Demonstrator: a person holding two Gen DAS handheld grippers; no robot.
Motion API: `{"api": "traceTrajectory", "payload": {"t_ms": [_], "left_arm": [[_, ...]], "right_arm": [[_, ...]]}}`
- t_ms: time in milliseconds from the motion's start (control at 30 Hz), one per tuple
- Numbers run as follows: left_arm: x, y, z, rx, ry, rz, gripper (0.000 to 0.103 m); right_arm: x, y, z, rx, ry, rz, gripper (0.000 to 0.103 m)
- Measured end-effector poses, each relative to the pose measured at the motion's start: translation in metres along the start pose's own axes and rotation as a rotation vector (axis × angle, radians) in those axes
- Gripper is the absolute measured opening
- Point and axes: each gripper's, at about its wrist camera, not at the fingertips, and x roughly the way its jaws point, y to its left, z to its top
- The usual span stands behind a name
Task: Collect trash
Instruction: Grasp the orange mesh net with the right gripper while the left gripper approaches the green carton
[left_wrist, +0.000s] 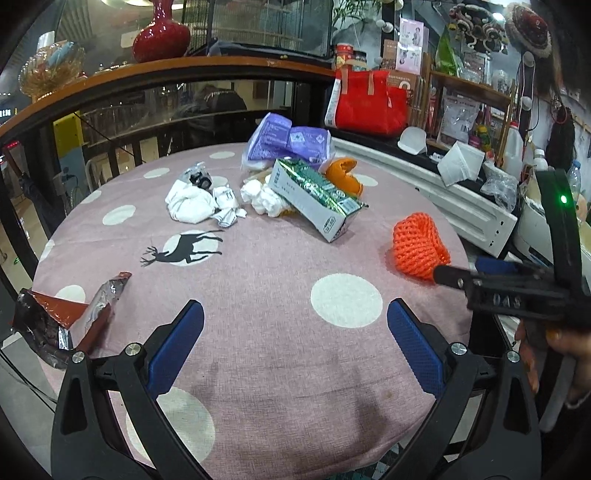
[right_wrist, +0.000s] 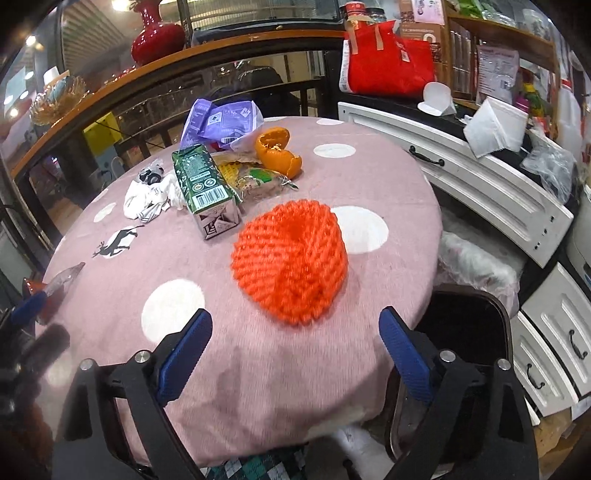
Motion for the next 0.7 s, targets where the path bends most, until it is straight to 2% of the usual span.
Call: {"api": "traceTrajectory", "payload": {"t_ms": [233, 433, 567, 700], "left_arm": [[0.014, 0.0, 0.004, 0.016, 0.065, -0.044, 0.098], [0.029, -0.001, 0.01, 0.008, 0.118, -0.076, 0.098], [0.04, -0.001, 0.014, 0.004, 0.15, -0.12, 0.098], [0.05, -0.003, 0.025, -0.008, 0.176, -0.151, 0.098]], "right_arm": [[0.027, 0.003, 0.019, -0.064, 0.044, 0.012, 0.075], [0.042, 0.003, 0.026, -0.096, 0.059, 0.001, 0.055], [0.041, 0.005, 0.027, -0.126, 0.043, -0.004, 0.03], [0.036, 0.007, 0.027, -0.129, 0.023, 0.004, 0.023]]}}
